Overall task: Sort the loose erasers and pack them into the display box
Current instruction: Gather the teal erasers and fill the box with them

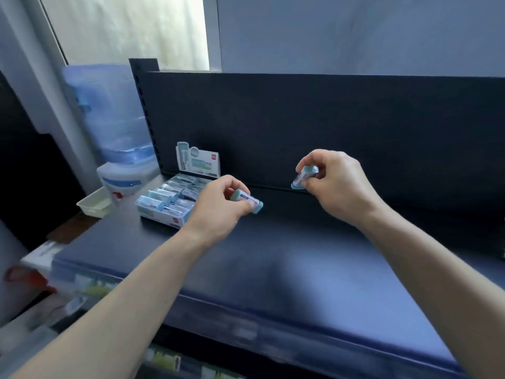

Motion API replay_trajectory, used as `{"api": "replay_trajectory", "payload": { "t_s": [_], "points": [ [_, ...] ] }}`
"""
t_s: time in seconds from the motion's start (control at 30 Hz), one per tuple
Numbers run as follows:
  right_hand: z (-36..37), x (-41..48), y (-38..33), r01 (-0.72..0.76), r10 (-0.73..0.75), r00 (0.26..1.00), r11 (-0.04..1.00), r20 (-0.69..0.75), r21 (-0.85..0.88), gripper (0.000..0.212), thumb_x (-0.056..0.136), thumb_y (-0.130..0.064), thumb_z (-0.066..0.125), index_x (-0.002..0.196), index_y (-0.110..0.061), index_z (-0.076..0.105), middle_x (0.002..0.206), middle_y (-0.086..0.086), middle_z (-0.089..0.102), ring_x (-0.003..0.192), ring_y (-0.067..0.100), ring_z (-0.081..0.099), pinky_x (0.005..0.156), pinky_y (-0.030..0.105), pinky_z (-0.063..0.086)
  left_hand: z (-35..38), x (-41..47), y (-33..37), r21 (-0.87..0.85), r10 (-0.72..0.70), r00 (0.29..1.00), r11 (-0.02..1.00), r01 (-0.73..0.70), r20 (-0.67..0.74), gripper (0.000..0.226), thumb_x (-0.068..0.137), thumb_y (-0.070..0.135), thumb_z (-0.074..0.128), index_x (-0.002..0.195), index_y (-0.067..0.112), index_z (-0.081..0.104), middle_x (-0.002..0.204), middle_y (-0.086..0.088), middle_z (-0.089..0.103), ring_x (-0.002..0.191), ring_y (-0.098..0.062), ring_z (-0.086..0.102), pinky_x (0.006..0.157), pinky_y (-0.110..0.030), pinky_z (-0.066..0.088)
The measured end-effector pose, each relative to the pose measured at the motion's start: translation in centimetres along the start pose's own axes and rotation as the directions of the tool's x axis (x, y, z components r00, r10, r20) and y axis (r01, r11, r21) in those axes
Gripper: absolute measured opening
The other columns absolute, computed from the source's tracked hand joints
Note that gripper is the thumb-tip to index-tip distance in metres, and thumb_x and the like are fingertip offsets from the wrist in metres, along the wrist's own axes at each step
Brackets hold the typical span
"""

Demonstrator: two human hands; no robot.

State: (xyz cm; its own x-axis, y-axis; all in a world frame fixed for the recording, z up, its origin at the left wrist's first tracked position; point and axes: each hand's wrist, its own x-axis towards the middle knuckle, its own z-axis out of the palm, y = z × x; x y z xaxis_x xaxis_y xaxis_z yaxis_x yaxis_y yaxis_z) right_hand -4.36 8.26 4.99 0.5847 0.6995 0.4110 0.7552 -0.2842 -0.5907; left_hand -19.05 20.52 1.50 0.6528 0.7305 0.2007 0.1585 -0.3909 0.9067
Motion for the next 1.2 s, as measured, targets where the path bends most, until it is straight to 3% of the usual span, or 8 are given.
{"api": "replay_trajectory", "payload": {
  "t_s": [0.17,0.27,0.37,0.6,0.83,0.9,1.1,1.2],
  "points": [
    [6.6,3.1,-5.3,0.058,-0.058,0.998,0.998,0.017,0.003,0.022,0.093,-0.007,0.052,0.105,-0.019,0.066,0.084,0.0,0.054,0.061,0.004,0.045,0.051,0.011,0.039,-7.3,3.3,-3.9,-0.046,-0.033,0.996,0.999,0.029,-0.083,0.015,0.079,0.008,0.071,0.078,0.016,0.058,0.069,0.0,0.057,0.066,-0.016,0.052,0.068,-0.031,0.046],
    [9.4,4.7,-7.7,0.061,-0.061,0.998,0.998,0.01,-0.005,0.024,0.093,-0.009,0.053,0.113,-0.018,0.061,0.086,-0.002,0.053,0.071,0.01,0.051,0.067,0.021,0.042,-10.3,5.2,-5.9,-0.055,-0.053,0.995,0.997,0.048,-0.08,0.013,0.08,0.006,0.07,0.084,0.013,0.059,0.074,-0.006,0.059,0.067,-0.018,0.055,0.069,-0.032,0.048],
    [11.2,5.4,-8.7,0.016,-0.016,1.0,1.0,0.004,0.027,0.02,0.091,-0.009,0.057,0.11,-0.015,0.053,0.082,-0.005,0.055,0.077,0.017,0.055,0.073,0.031,0.05,-11.9,6.7,-7.3,-0.075,-0.066,0.994,0.995,0.06,-0.083,0.016,0.08,0.007,0.071,0.082,0.015,0.057,0.076,-0.006,0.06,0.067,-0.017,0.056,0.065,-0.03,0.049],
    [12.6,7.0,-8.8,0.02,-0.021,0.999,1.0,0.034,0.023,0.018,0.089,-0.005,0.06,0.101,-0.017,0.056,0.088,0.001,0.063,0.081,0.021,0.062,0.072,0.036,0.055,-12.8,8.8,-8.5,-0.121,-0.104,0.986,0.989,0.088,-0.13,0.02,0.081,0.013,0.072,0.084,0.021,0.054,0.086,-0.008,0.062,0.073,-0.017,0.06,0.051,-0.018,0.05],
    [14.2,10.1,-8.1,0.093,-0.102,0.983,0.993,0.153,0.069,0.021,0.088,-0.003,0.061,0.101,-0.02,0.06,0.089,0.001,0.061,0.078,0.016,0.056,0.068,0.029,0.05,-12.8,9.3,-7.9,-0.076,-0.137,0.976,0.989,0.126,-0.168,0.026,0.08,0.012,0.074,0.086,0.024,0.051,0.101,-0.016,0.065,0.093,-0.03,0.066,0.077,-0.038,0.057],
    [15.0,10.8,-8.0,0.092,-0.109,0.974,0.992,0.199,0.09,0.022,0.088,-0.004,0.062,0.103,-0.018,0.057,0.093,-0.001,0.062,0.083,0.016,0.058,0.071,0.027,0.051,-13.0,9.4,-7.7,-0.071,-0.143,0.971,0.989,0.132,-0.19,0.026,0.08,0.011,0.074,0.084,0.023,0.05,0.101,-0.018,0.065,0.09,-0.03,0.066,0.081,-0.04,0.056],
    [16.8,12.3,-7.6,0.127,-0.124,0.943,0.992,0.309,0.013,0.019,0.085,-0.006,0.068,0.102,-0.014,0.063,0.097,-0.001,0.066,0.091,0.015,0.063,0.08,0.029,0.054,-12.7,9.2,-8.3,-0.01,-0.14,0.977,0.99,0.14,-0.159,0.023,0.08,0.01,0.073,0.086,0.019,0.053,0.088,-0.012,0.063,0.076,-0.019,0.058,0.066,-0.031,0.054],
    [17.5,13.0,-7.7,0.13,-0.111,0.932,0.991,0.346,-0.033,0.02,0.085,-0.006,0.068,0.104,-0.013,0.065,0.098,0.001,0.067,0.091,0.016,0.064,0.081,0.032,0.055,-13.2,9.8,-8.6,0.001,-0.13,0.984,0.991,0.131,-0.125,0.022,0.079,0.011,0.074,0.087,0.018,0.055,0.088,-0.011,0.066,0.077,-0.019,0.06,0.072,-0.034,0.053]
  ]
}}
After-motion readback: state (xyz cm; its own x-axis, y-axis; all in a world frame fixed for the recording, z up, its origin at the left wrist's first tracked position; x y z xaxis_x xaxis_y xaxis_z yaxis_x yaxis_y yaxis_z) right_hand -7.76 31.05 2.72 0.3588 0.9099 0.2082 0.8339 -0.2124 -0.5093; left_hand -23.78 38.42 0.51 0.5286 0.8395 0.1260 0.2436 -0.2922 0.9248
